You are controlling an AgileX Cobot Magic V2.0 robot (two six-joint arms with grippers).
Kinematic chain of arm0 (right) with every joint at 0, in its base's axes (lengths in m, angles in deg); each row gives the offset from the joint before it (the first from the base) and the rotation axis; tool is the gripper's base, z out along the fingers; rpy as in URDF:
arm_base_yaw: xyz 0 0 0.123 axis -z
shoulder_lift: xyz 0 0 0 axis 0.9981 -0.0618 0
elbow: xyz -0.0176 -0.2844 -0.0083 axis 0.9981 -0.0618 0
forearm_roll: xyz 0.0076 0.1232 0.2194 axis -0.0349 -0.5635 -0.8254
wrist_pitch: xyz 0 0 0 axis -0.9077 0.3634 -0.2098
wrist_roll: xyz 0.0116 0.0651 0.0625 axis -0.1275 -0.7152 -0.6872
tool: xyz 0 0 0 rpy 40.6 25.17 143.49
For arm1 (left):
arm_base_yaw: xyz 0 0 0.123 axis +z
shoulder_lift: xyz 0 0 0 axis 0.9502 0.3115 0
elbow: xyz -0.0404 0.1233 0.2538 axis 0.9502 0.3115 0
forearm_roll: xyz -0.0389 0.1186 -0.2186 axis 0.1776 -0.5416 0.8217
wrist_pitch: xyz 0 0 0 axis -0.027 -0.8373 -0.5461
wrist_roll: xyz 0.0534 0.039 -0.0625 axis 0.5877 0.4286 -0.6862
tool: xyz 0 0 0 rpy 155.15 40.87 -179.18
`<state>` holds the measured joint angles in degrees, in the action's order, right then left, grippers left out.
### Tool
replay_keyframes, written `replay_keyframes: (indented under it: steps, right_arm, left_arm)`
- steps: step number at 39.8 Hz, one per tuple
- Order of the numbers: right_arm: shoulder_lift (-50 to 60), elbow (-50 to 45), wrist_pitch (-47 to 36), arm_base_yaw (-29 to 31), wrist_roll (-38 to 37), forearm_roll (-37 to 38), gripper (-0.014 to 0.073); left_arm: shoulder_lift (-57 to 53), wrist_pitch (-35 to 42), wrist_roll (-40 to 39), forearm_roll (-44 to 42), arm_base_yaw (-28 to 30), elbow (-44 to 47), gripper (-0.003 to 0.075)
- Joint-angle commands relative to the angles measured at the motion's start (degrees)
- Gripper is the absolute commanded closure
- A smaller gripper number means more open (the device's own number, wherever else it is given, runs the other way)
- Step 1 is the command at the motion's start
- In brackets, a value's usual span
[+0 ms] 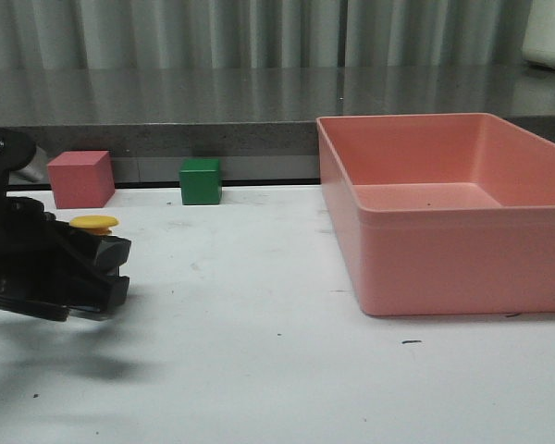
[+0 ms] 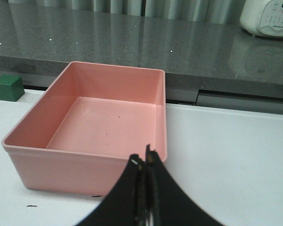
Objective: Place and stand button with both arms
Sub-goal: 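Set the button upright on the table and open the left gripper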
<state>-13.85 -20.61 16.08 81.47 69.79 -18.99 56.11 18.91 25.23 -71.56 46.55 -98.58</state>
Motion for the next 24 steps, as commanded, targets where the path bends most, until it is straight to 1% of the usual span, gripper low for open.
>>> replay_keyframes:
  steps: [1,3,5,10,16,18,20,24]
  right_arm:
    - [-0.72,1.44,-5.04,0.39,0.60,0.81,0.0655]
    - [-0.72,1.44,-5.04,0.39,0.60,0.81,0.0655]
    - [-0.72,1.44,-5.04,0.39,0.60,0.81,0.0655]
    - [-0.72,1.44,-5.04,0.39,0.60,0.81,0.0655]
    - [-0.72,1.44,-5.04,0.39,0.60,0.81,0.0655]
    - [-0.72,1.44,-5.04,0.39,0.60,0.81,0.0655]
    - [-0.72,1.44,-5.04,0.39,0.60,0.81,0.0655]
    - [-0.72,1.44,-5.04,0.39,0.60,0.81,0.0655]
  left_arm:
    - [-1.92,13.26,-0.23,0.78,-0.25,-0.76,0.0267]
    - [-1.92,13.26,-0.23,1.01,-0.25,-0.76,0.0233]
    - [-1.92,13.26,-0.23,1.09,-0.25,-0.76,0.0220]
    - [-2.85,13.26,-0.23,1.23,-0.25,-0.76,0.0218]
    - [-8.55,11.45,-0.23,1.69,-0.25,-0.76,0.0218]
    - [-11.56,9.13,-0.23,1.83,-0.25,-0.96,0.0218]
    - [-15.06,4.91,-0.23,1.83,-0.25,-1.43,0.0218]
    - [-22.21,-7.45,-0.23,1.83,-0.25,-3.52,0.0218]
